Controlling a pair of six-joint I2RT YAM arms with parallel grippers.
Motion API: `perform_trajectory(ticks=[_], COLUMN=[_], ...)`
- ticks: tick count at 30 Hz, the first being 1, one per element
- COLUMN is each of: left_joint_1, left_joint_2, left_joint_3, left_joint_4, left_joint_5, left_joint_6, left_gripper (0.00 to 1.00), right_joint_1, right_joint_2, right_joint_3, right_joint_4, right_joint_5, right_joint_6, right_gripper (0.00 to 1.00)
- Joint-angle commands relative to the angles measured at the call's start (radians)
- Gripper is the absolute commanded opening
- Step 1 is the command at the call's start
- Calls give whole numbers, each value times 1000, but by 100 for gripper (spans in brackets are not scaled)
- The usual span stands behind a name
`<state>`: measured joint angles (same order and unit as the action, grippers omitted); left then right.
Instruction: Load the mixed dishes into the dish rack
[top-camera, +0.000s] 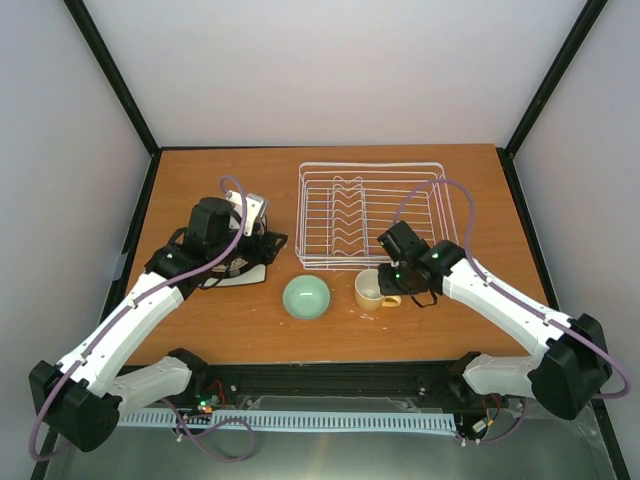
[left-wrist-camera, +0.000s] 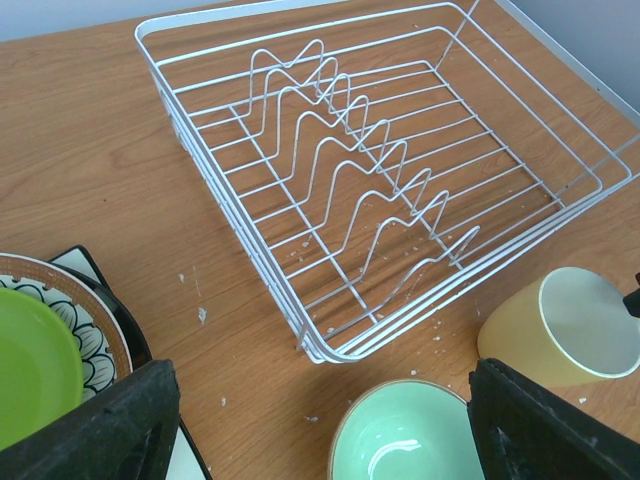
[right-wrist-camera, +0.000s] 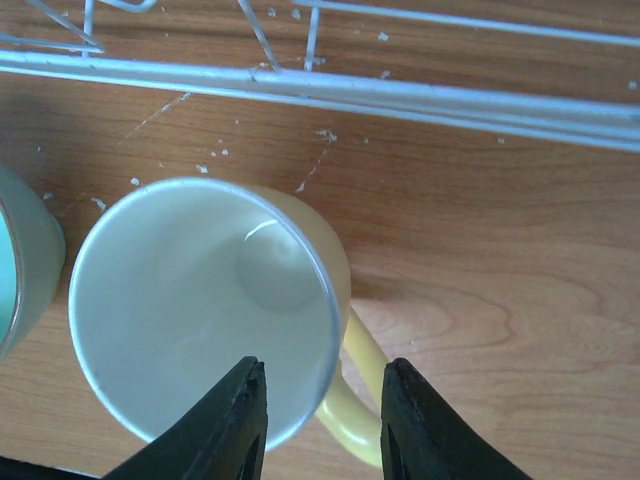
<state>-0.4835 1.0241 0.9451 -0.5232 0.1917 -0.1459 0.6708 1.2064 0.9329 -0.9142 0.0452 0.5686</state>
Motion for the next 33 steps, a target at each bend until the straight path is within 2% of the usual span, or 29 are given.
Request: perform_trajectory(ticks=[1, 12, 21, 26, 33], left_joint_1=[-10, -10, -10, -10, -10], left_joint_2=[-23, -45, -49, -54, -74], left_joint_3=[-1, -19, -24, -30, -29], left_joint_4=[19, 10, 11, 15, 20], left_joint_5=[-14, -32, -30, -28, -37], left_joint_6=[22, 19, 16, 12, 12], left_gripper=[79, 79, 79, 79, 79], right_joint_1=[-12, -23, -24, -24, -24], right_joint_2=[52, 172, 219, 242, 185], right_joint_3=[53, 93, 71, 51, 67], right_joint_4=[26, 56, 91, 112, 105], right_joint_5=[37, 16, -10, -34, -44], right_joint_6=[-93, -154, -166, -169, -141], right_gripper=[34, 33, 22, 4, 3])
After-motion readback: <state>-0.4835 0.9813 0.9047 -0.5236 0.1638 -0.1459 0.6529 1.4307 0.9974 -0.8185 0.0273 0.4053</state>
